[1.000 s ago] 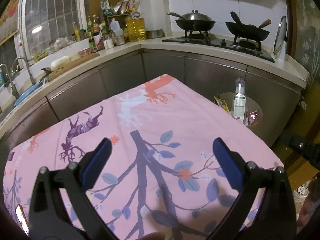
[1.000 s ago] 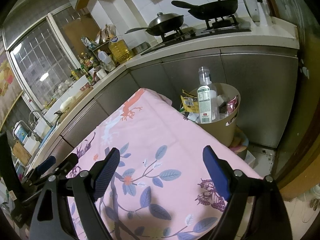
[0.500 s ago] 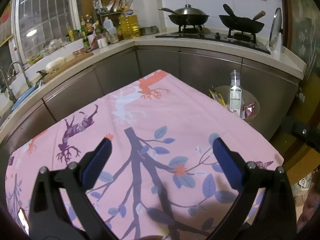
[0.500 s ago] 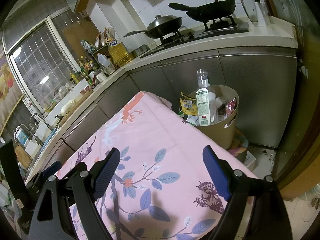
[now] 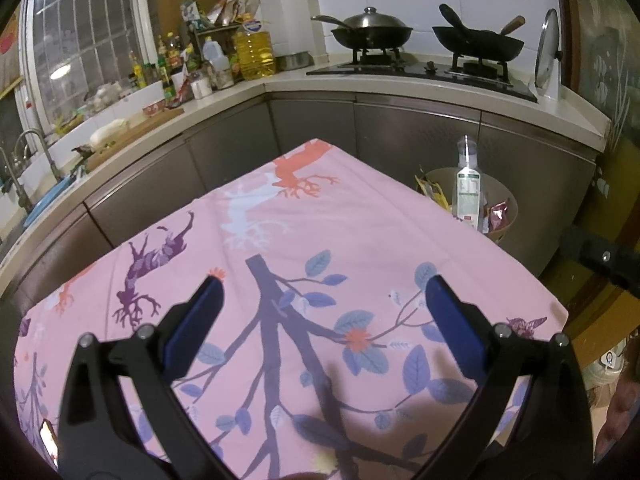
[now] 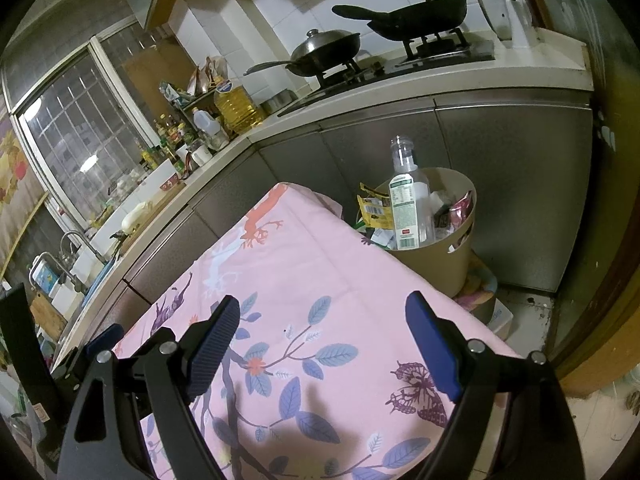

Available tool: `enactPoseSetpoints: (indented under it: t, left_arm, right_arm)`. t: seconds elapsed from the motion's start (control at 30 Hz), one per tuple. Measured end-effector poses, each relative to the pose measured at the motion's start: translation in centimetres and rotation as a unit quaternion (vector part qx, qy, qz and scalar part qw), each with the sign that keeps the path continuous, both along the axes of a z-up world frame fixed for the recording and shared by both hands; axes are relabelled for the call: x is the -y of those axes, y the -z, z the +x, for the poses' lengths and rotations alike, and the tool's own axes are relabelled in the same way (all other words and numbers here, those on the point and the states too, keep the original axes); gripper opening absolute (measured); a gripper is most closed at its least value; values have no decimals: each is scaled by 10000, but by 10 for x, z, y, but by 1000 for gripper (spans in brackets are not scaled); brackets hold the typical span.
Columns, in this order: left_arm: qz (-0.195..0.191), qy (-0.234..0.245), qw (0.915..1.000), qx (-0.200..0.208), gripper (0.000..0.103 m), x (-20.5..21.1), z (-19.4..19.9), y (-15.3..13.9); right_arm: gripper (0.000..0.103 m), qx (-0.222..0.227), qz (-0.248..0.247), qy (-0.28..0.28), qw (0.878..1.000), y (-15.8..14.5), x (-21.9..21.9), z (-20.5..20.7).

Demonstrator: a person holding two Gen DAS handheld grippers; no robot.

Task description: Collect trash

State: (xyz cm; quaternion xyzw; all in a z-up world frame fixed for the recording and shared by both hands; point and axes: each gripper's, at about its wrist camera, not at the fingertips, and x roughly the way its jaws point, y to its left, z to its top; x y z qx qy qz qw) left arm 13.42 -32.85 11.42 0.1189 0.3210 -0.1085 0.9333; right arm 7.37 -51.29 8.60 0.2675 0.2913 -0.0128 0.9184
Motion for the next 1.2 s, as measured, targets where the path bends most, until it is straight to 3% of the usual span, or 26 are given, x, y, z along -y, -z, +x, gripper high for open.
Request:
enactPoseSetpoints:
  t: [1.2]
  left_arm:
    - [114, 42, 9999, -27, 97, 6, -2, 6]
  right_arm:
    - [82, -18, 44, -2, 10000, 5, 1, -1]
